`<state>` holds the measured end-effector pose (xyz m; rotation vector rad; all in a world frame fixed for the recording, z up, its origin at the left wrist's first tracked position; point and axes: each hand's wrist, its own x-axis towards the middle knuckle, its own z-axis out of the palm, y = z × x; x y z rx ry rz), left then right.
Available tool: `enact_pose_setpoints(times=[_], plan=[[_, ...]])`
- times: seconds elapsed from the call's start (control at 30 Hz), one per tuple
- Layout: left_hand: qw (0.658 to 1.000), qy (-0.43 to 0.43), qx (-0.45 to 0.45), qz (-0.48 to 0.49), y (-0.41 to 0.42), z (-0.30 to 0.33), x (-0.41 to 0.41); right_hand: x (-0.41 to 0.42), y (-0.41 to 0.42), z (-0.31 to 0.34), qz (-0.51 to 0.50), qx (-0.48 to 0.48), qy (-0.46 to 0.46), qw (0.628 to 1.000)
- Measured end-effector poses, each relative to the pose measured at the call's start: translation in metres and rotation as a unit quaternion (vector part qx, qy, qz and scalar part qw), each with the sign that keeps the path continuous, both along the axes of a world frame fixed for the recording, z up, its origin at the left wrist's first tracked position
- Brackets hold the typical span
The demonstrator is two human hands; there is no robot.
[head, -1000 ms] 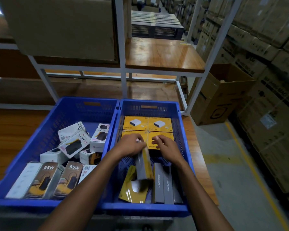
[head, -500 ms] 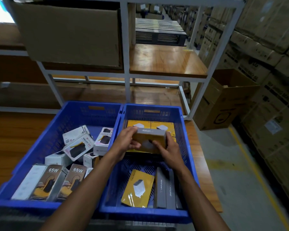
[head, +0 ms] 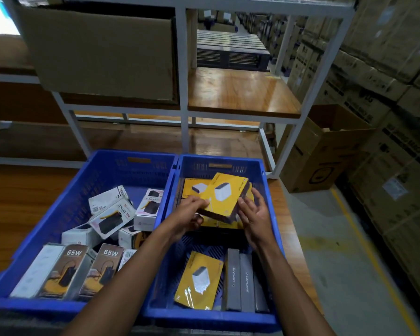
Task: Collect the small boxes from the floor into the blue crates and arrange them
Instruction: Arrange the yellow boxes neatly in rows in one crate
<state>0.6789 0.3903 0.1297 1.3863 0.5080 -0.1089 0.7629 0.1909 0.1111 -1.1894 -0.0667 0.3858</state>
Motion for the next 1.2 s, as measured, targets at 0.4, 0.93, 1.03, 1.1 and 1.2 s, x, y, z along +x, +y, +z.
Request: enact_pose_setpoints(times=[0.4, 0.93, 1.03, 1.1, 1.2], plan=[[0.982, 0.061, -0.179, 0.02, -0.017, -0.018, 0.015, 0.004, 0.009, -0.012, 0.044, -0.038, 0.091, 0.994], [0.951, 0.081, -0.221, 0.203, -0.017, -0.045, 0.073, 0.04, 0.057, -0.03, 0.17, -0.19, 0.076, 0.964], [0.952, 0.072, -0.208, 0.212, -0.015, -0.048, 0.075, 0.046, 0.065, -0.04, 0.164, -0.206, 0.07, 0.962], [0.953, 0.064, -0.203, 0.215, -0.013, -0.049, 0.077, 0.051, 0.07, -0.048, 0.165, -0.235, 0.046, 0.957], [0.954, 0.061, -0.201, 0.213, -0.012, -0.052, 0.082, 0.058, 0.076, -0.048, 0.175, -0.262, 0.005, 0.949]])
